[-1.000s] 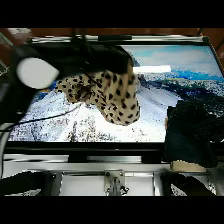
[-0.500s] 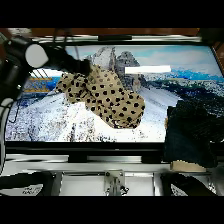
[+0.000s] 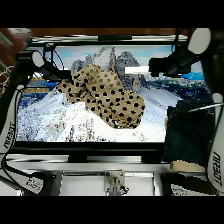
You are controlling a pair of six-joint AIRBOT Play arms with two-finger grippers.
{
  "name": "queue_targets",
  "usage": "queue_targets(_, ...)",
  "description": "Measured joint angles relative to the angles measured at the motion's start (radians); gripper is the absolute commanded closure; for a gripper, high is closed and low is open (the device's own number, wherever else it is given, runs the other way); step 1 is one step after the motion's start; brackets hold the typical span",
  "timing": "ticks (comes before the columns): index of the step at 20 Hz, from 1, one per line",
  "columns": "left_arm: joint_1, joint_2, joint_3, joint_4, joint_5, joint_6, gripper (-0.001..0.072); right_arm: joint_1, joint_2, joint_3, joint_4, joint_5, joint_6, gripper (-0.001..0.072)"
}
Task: Fold the shirts.
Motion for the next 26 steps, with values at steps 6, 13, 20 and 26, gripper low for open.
queue_targets(6, -0.059, -0.131, -0.001, -0.008, 0.126, 0.005, 0.0098, 0.0, -0.121, -0.003, 0.05, 0.031, -0.016, 0.004)
queue_targets(13, -0.081, -0.169, 0.018, 0.015, 0.192, 0.006, 0.0664, 0.0, -0.293, -0.003, 0.119, 0.087, -0.045, 0.0039)
queue_targets(20, -0.073, -0.1, 0.05, 0.054, 0.147, 0.006, 0.0664, -0.027, -0.455, -0.003, 0.084, 0.031, -0.073, 0.004)
queue_targets(26, -0.084, -0.02, 0.056, 0.054, 0.141, 0.006, 0.0663, -0.046, -0.511, -0.001, 0.186, -0.037, -0.045, 0.0648)
